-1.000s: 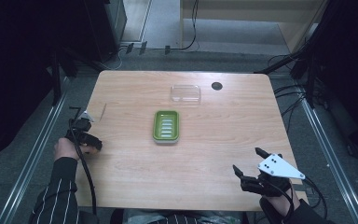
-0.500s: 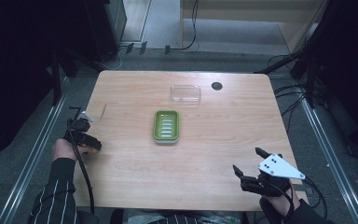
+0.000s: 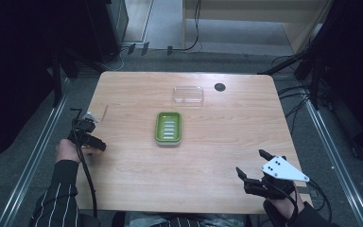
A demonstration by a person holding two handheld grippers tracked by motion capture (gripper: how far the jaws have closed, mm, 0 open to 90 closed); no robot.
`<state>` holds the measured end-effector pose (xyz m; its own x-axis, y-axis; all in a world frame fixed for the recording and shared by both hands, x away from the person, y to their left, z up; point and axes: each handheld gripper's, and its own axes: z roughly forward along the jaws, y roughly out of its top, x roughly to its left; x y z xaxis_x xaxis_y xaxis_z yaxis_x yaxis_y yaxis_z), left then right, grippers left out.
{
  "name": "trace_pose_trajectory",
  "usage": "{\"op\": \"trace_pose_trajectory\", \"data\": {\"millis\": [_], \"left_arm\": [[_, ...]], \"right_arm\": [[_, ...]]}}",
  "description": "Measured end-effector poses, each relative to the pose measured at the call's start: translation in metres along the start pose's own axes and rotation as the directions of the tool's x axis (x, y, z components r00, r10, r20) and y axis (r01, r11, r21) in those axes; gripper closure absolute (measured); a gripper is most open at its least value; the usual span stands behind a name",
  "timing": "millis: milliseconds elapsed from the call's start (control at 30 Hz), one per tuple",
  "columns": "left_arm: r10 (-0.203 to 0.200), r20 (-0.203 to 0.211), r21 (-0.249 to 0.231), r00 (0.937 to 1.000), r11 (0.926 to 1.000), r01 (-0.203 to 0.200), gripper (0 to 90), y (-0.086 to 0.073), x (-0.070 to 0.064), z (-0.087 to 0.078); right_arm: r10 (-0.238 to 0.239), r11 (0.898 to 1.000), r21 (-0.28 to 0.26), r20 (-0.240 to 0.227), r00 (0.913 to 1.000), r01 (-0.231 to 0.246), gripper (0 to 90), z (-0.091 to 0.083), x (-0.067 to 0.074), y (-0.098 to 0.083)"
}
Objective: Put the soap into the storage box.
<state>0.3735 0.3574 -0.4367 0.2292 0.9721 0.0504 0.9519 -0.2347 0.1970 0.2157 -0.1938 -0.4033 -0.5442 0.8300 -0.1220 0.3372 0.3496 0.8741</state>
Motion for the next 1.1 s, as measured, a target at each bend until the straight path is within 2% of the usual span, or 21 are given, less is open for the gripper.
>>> {"op": "trace_pose_trajectory", "data": {"millis": [433, 1100], "left_arm": [[0.054, 0.028, 0.009, 0.9982, 0.9985, -0.054, 27.5, 0.005, -0.015, -0.004], [0.134, 0.035, 0.000, 0.9904, 0.9910, -0.134, 27.5, 0.020, -0.039, -0.006]], "right_arm": [[-0.002, 1.000, -0.001, -0.001, 1.0000, 0.002, 13.6, 0.000, 0.000, 0.000], [0.004, 1.000, 0.004, 0.017, 0.9999, -0.004, 13.6, -0.004, -0.001, -0.003]]}}
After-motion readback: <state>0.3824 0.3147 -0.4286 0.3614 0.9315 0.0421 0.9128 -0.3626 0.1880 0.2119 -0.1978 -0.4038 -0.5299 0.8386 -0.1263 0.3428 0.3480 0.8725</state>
